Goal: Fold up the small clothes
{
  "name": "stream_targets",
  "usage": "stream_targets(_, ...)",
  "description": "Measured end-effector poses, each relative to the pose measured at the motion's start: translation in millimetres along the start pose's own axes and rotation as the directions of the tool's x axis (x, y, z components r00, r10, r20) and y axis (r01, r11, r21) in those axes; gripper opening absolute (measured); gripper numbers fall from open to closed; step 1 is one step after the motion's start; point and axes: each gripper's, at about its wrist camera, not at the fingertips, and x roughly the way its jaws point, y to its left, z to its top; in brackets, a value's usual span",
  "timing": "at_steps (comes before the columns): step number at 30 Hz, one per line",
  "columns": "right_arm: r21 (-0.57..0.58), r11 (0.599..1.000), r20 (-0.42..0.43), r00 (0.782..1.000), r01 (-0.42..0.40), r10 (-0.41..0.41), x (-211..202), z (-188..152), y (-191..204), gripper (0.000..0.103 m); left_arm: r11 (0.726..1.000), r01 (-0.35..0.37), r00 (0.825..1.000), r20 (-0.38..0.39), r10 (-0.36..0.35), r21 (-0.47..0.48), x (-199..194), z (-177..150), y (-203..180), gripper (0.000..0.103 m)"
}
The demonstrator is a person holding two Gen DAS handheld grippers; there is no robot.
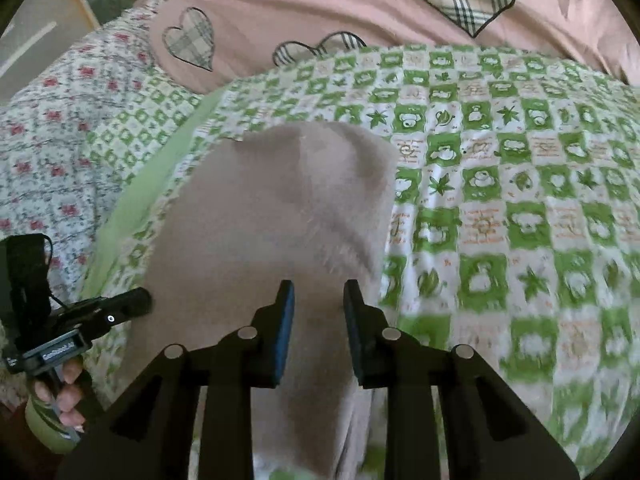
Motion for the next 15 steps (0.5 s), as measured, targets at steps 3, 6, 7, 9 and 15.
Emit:
stream_targets(3, -0.029, 0.999, -0.011, 0.999, -0.039, 0.038, -11.5, -23.3, 7.8, 0.027, 1.000, 0.026, 0.999, -0.020, -0.026, 0.009, -11.0, -24.1, -8.1, 0.006)
stream_targets(6, -0.057, 0.998, -0.057, 0.998, -0.041, 0.038, -9.5, -48.1, 11.7, 0.027, 1.000, -0.011, 0.998, -0.056, 0.012, 0.015, -6.7, -45.6, -7.9, 0.006)
stream_targets(7, -0.065, 0.998, -0.076, 0.997, -0.014, 0.009, -5.4, -55.4, 10.9, 0.027, 1.000, -0.022, 0.997, -0.075, 0.021, -0.008, -1.6, -51.7, -2.2, 0.006)
stream_targets(9, -0.063, 0.997, -0.108, 0.993, 0.043, -0.050, 4.8, -66.0, 3.8, 0.027, 0.999, -0.018, 0.996, -0.091, 0.014, -0.045, 5.1, -56.3, 6.2, 0.006)
stream_targets(15, -0.035, 0.998, -0.095, 0.994, 0.047, -0.051, 6.5, -68.8, -3.6, 0.027, 0.998, -0.043, 0.994, -0.100, 0.039, -0.042, 15.0, -58.3, 1.8, 0.006)
